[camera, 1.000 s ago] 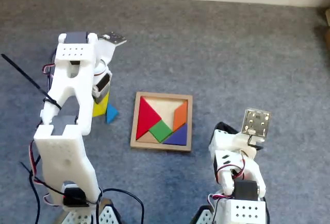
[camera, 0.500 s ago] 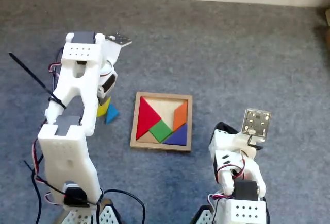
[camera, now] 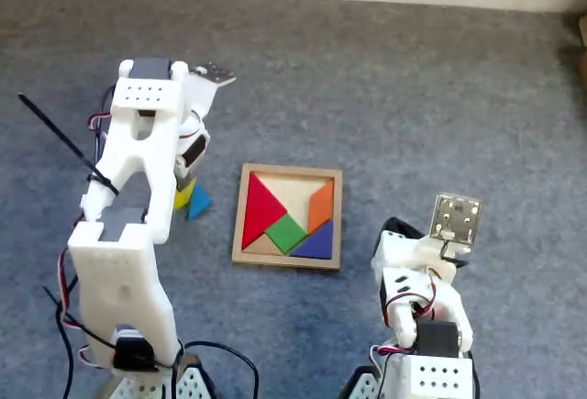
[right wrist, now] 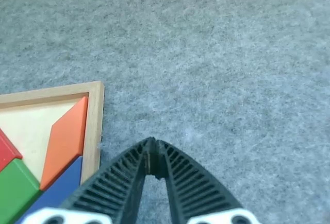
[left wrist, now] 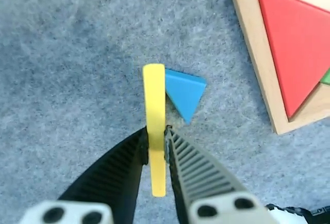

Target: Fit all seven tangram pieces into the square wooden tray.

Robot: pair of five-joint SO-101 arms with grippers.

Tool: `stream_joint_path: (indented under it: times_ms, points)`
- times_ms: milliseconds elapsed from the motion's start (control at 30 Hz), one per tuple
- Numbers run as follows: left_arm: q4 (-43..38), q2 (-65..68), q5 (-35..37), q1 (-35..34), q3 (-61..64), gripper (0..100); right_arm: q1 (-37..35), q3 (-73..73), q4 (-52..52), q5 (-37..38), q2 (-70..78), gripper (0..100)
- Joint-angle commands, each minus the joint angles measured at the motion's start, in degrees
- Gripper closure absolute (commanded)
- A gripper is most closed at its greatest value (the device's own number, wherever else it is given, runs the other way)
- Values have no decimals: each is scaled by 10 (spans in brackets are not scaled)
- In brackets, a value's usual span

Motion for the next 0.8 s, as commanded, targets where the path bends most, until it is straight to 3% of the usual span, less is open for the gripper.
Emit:
stream_joint_path:
  times_ms: [0,267,767]
  points:
    - [6,-40,4,10,4,995,6,85,1,-2,8,995]
    - [12,-116,4,51,4,995,6,85,1,-2,8,995]
    - [13,-120,4,178,-37,995,6,85,1,-2,8,995]
